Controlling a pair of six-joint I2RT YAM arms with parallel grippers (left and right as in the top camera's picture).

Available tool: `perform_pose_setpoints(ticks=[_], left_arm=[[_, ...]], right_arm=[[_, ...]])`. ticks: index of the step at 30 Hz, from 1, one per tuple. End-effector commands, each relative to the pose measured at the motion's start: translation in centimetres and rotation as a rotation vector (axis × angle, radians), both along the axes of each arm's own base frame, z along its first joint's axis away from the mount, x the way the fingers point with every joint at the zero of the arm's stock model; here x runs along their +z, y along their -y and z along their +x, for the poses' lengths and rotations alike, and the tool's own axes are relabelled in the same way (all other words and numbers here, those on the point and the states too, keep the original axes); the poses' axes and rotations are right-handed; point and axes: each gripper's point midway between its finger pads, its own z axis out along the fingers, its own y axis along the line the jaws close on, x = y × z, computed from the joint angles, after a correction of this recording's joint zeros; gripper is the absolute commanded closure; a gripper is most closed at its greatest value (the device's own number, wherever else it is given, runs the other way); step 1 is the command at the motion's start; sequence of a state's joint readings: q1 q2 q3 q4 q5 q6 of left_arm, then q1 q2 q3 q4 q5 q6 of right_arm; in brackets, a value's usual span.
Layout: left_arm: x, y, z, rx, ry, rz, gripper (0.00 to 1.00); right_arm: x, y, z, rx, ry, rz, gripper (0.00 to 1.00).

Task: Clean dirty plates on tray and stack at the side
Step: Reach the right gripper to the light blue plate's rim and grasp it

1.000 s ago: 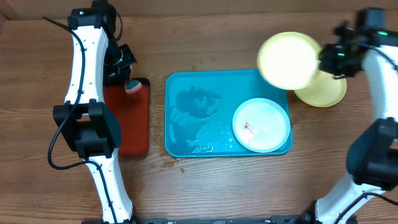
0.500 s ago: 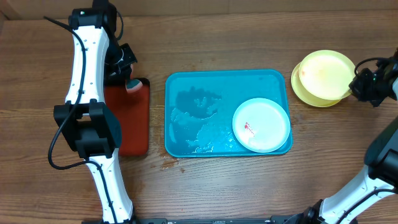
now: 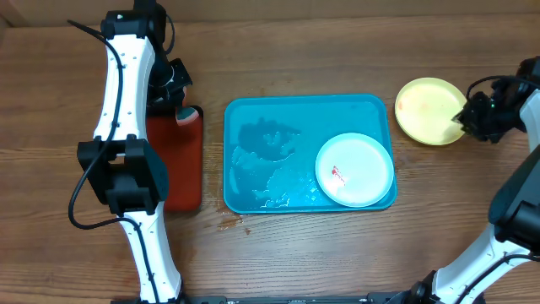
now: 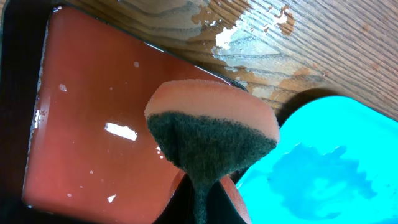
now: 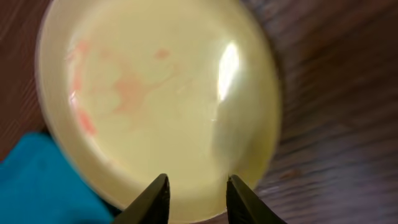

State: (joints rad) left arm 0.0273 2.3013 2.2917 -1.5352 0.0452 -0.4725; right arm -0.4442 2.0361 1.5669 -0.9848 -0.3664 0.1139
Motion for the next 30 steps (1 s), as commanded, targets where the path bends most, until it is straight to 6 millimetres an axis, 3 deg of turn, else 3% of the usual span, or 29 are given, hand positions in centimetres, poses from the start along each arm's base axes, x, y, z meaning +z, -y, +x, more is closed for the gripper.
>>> perform_pose_setpoints(ticks=[1,6,12,17,21,30], left_arm=[[1.6,0.8,0.0,-0.014,0.041,-0.015,0.96],[1.6,2.1,0.2,-0.042,0.05,-0.025,0.96],[1.7,3.8,0.5,-0.086,0.065,-0.025,0.96],[1.7,4.7,0.5,-0.127,0.071,-0.025,0.96],[1.7,4.8,0.5,-0.13,0.071,-0.025,0.96],[1.7,4.9,0.5,-0.133,0.072,-0.026,0.95]], right_arm=[[3.1,-7.5,1.4,0.336,0.206,0.201,0.68],[1.7,-13.6,-0.2,0.65,0.146,0.099,0.65],[-0.7,-16.0,-0.5,0.858,0.002,-0.258,0.58],[-0.8,-19.1,-1.2,1.1,0.039,-0.308,0.43],[-0.9,-19.2,-1.2,1.154,0.049,-0.326,0.36],[-1.2,-18.9,-1.9,1.15,0.016,-0.305,0.4]])
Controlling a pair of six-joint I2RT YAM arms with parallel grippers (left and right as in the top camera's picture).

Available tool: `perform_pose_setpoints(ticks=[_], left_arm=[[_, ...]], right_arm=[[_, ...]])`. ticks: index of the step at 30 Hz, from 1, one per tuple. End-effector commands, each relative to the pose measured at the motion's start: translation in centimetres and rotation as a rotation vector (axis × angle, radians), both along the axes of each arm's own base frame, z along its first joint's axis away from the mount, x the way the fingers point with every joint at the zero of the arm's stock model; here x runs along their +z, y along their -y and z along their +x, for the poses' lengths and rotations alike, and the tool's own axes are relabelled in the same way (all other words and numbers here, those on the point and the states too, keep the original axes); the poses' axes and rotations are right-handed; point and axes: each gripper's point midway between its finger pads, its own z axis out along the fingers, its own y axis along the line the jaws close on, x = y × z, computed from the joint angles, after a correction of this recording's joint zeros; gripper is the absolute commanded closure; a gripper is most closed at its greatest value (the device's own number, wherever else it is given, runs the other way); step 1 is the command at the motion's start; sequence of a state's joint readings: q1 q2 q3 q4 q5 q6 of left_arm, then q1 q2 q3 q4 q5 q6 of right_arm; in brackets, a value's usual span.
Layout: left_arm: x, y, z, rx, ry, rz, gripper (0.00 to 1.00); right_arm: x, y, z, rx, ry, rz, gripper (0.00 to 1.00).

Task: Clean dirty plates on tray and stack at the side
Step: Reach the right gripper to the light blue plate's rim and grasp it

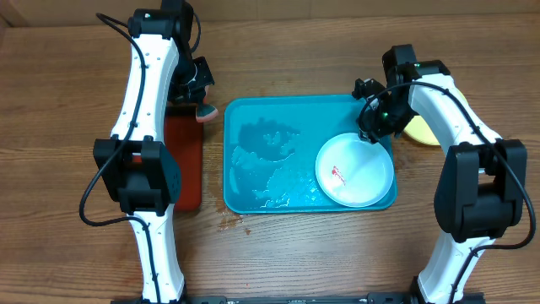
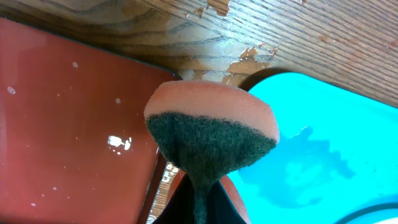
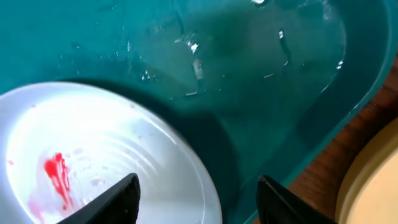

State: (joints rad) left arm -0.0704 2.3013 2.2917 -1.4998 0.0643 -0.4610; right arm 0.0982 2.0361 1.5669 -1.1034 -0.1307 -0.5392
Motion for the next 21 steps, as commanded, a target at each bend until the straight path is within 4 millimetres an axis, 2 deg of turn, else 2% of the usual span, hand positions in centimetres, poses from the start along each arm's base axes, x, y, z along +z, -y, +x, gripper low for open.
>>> perform_pose_setpoints(ticks=[1,8,12,14,21], left_arm=[[1.6,0.2,-0.2,-0.023,0.036,-0.008,0.96],[1.6,0.2,-0.2,-0.023,0.036,-0.008,0.96],[1.6,0.2,-0.2,-0.023,0.037,-0.009,0.96],[1.6,0.2,-0.2,-0.023,0.036,-0.009,0.96],[1.6,0.2,-0.2,-0.038,0.037,-0.008,0.96]], right_arm=[[0.0,0.0,-0.2,0.012,-0.006,0.011,0.4],[-2.6,0.1,-1.5,0.012,-0.055,0.007,0.41],[-2.8,-0.2,-1.8,-0.005,-0.071,0.019,0.6],[-2.8,-0.2,-1.9,-0.02,-0.077,0.017,0.66],[-3.2,0.1,-2.7,-0.055,-0.108,0.005,0.62]])
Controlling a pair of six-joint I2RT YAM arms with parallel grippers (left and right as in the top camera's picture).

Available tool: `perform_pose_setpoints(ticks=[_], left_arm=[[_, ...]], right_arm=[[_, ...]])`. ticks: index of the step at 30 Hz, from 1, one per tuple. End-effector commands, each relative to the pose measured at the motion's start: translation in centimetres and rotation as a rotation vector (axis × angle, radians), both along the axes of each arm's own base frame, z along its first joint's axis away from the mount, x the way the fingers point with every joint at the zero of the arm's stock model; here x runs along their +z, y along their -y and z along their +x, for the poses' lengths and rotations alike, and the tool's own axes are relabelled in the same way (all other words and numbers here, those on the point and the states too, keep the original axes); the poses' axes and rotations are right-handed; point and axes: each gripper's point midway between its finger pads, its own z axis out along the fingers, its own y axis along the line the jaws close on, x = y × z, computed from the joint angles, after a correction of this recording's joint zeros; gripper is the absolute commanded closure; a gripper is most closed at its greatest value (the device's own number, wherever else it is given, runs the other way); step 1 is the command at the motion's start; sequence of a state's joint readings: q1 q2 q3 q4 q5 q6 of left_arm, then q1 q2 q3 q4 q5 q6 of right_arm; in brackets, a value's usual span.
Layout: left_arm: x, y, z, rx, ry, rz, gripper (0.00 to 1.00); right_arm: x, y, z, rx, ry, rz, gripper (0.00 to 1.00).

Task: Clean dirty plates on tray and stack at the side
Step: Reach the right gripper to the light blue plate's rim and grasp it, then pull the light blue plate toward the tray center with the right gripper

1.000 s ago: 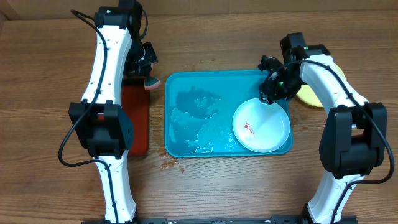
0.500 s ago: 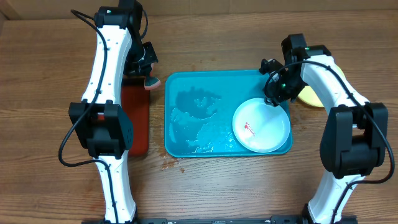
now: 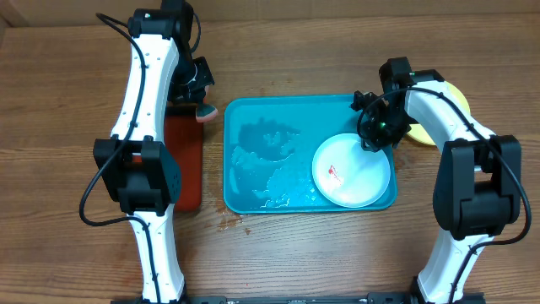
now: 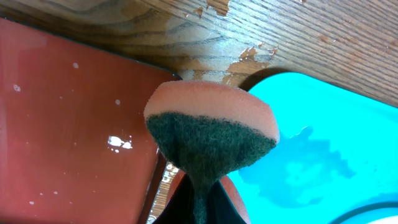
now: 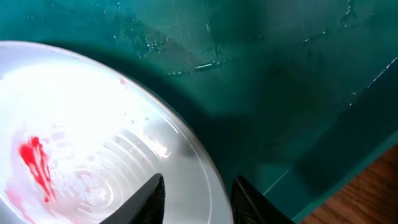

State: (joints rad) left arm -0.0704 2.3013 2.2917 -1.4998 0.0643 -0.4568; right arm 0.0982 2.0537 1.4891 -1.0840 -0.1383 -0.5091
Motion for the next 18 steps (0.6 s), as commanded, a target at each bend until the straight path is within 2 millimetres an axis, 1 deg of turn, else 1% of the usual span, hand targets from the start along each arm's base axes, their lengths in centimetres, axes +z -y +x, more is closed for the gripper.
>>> perform_pose_setpoints(ticks=[1,7,9,10,13,15,16,18], left_arm=[[1.6,0.2,-0.2,-0.034,0.037,-0.008,0.96],[1.6,0.2,-0.2,-0.034,0.037,-0.009,0.96],[1.6,0.4,-0.1,-0.035,0.039,-0.016,0.96],[1.7,0.6,0.0,-0.037,0.045,-0.028,0.96],[1.9,1.8,0.4,-0.094,0.067,-0.09,0.96],[2.1,3.0,0.5,-0.148,0.081,-0.147,0.96],[2.2,3.6,0.5,-0.161,0.084,-0.169,0.96],[2.2,4.5,0.4,-0.175,0.086,-0.186,0.96]], right_arm=[[-0.8,0.0,-0.7,-0.025,-0.034,0.004,0.61],[-2.7,0.7,-1.9,-0.064,-0.069,-0.035,0.6],[-2.8,0.7,-2.1,-0.09,-0.076,-0.038,0.67],[-2.8,0.6,-2.0,-0.11,-0.075,-0.037,0.75],[-2.9,0.4,-1.3,-0.203,-0.061,-0.031,0.86],[-2.8,-0.5,-0.7,-0.282,-0.055,0.014,0.89],[-2.7,-1.2,-0.4,-0.313,-0.057,0.048,0.94],[-2.3,-2.7,0.1,-0.367,-0.062,0.127,0.96]])
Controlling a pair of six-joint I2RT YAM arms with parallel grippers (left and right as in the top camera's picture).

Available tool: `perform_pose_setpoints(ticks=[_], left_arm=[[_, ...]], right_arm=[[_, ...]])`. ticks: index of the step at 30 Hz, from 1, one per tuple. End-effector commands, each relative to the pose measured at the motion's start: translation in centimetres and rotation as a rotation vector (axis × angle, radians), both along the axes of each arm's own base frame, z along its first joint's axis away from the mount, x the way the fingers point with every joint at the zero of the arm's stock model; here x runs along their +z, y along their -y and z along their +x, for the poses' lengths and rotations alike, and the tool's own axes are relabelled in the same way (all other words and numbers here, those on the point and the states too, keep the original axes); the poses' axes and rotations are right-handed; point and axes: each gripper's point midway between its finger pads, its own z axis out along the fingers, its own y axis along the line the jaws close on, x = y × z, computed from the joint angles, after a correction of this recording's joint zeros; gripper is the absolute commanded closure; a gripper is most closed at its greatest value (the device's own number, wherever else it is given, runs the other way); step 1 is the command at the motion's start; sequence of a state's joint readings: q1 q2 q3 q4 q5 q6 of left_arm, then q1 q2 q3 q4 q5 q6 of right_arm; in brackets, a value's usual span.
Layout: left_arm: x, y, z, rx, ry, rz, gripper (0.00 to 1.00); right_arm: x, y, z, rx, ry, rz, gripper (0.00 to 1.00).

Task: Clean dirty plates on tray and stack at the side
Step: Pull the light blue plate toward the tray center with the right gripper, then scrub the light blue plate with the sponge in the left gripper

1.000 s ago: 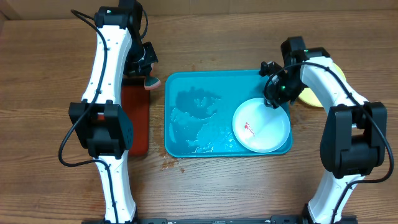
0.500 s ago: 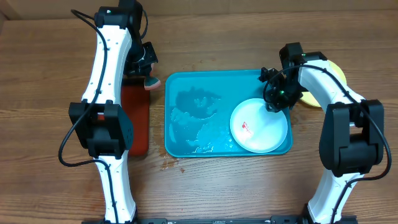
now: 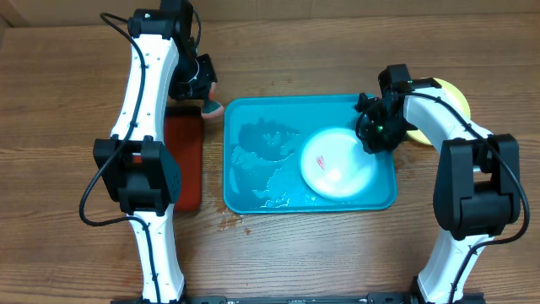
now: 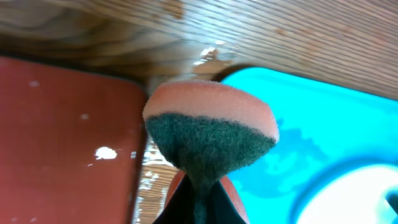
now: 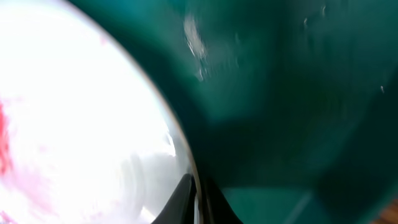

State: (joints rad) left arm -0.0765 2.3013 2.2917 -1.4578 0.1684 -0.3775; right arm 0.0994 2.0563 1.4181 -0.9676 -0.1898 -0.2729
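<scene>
A white plate (image 3: 336, 164) with a red smear lies tilted in the blue tray (image 3: 253, 181), its right rim raised. My right gripper (image 3: 371, 142) is shut on that rim (image 5: 186, 168). The left gripper (image 3: 206, 100) is shut on a sponge (image 4: 210, 127), orange foam over a dark green scouring face. It hangs over the wood between the red dish and the tray's back left corner. A yellow plate (image 3: 451, 93) rests on the table right of the tray, mostly hidden behind my right arm.
A red rectangular dish (image 3: 181, 160) holding liquid sits left of the tray. Water pools on the tray's left half (image 3: 261, 160). Wet patches mark the wood near the tray's front left corner (image 3: 229, 221).
My right gripper has shut on the white plate's right rim, and the plate now sits tilted and further left in the tray. The left gripper with the sponge has shifted slightly toward the tray.
My right gripper stood open over the yellow plate at the table's right side while the left held the sponge over the red dish. Then the right gripper was open at the white plate's rim in the tray. Now it grips that rim, plate tipped up.
</scene>
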Motion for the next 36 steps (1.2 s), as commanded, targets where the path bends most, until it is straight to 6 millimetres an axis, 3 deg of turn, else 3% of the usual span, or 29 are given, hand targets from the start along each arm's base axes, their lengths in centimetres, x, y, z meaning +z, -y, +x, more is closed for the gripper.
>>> perform_pose_setpoints(ticks=[1,5,10,16,21,25,29,34,36], left_arm=[[1.9,2.8,-0.5,-0.091,0.042,-0.085,0.96],[1.6,5.5,-1.1,-0.149,0.037,-0.087,0.96],[0.5,10.3,-1.8,-0.231,0.047,-0.093,0.96],[-2.4,15.7,-3.5,-0.281,0.034,-0.103,0.96],[-4.5,18.7,-5.1,-0.347,0.027,-0.103,0.96],[-5.8,19.5,-5.8,-0.366,0.023,-0.1,0.96],[-7.6,19.0,-5.8,-0.363,0.024,-0.074,0.96],[-10.5,17.2,-5.3,-0.347,0.057,0.031,0.96],[-11.0,15.5,-4.7,-0.319,0.074,0.12,0.96]], right_arm=[[-0.5,-2.6,0.1,-0.162,-0.049,0.121,0.96],[0.2,-5.3,1.1,-0.281,-0.058,0.226,0.96],[0.1,-7.0,0.8,-0.256,-0.051,0.216,0.96],[-0.6,-7.2,1.2,-0.378,-0.032,0.108,0.96],[-0.5,-8.0,1.4,-0.378,-0.019,0.118,0.96],[-0.5,-8.0,1.5,-0.394,-0.021,0.118,0.96],[-0.4,-8.0,1.8,-0.403,-0.01,0.123,0.96],[-0.4,-8.1,1.9,-0.403,-0.005,0.126,0.96],[-0.4,-8.1,1.9,-0.403,-0.005,0.126,0.96]])
